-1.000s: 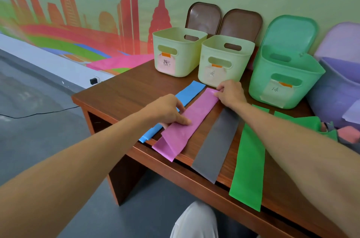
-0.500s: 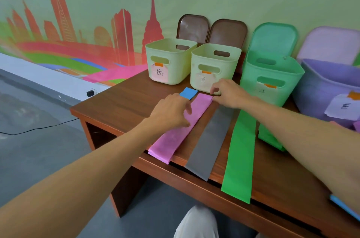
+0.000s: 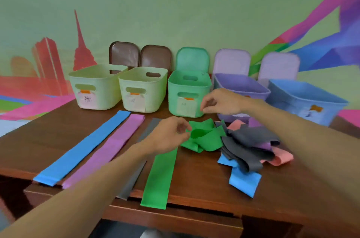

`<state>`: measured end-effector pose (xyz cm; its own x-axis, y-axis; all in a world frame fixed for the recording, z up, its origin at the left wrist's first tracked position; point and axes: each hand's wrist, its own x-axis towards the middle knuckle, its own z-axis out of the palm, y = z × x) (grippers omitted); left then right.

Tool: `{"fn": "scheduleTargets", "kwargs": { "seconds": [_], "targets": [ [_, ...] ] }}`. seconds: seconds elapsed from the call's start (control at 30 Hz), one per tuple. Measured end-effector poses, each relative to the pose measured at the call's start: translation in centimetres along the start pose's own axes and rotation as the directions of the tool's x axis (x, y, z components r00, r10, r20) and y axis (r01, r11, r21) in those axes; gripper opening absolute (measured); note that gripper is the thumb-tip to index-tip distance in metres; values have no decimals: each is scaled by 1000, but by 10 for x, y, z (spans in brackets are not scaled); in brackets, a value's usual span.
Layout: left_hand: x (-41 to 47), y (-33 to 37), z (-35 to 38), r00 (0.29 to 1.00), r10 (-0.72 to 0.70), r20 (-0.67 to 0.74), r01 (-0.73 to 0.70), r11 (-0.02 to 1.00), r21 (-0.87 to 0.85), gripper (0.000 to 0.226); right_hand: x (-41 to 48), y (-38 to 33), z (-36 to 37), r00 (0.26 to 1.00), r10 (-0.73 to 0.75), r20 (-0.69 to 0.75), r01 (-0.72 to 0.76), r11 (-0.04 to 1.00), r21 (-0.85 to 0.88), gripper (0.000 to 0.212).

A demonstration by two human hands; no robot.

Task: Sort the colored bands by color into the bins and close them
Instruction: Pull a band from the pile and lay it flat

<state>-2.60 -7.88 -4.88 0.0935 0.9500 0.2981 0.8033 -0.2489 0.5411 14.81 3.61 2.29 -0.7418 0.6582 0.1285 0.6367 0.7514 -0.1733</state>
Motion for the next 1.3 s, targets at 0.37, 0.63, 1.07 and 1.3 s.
{"fn": "scheduleTargets", "kwargs": {
  "seconds": [0.37, 0.63, 1.07, 1.3],
  "targets": [
    [57, 69, 82, 977, 202, -68, -202, 979, 7, 16, -111, 121, 20, 833, 404, -377, -266, 891, 368, 8],
    [114, 97, 109, 999, 25, -37, -25, 999, 21, 18, -130, 178, 72, 577, 702, -417, -296, 656, 694, 13],
    [157, 116, 152, 983, -149, 104, 127, 973, 190, 30, -128, 206, 94, 629, 699, -340, -354, 647, 675, 37],
    [160, 122, 146, 980, 159, 116, -166, 984, 61, 10, -126, 208, 93, 676, 679, -287, -252, 579, 776, 43]
  ]
}}
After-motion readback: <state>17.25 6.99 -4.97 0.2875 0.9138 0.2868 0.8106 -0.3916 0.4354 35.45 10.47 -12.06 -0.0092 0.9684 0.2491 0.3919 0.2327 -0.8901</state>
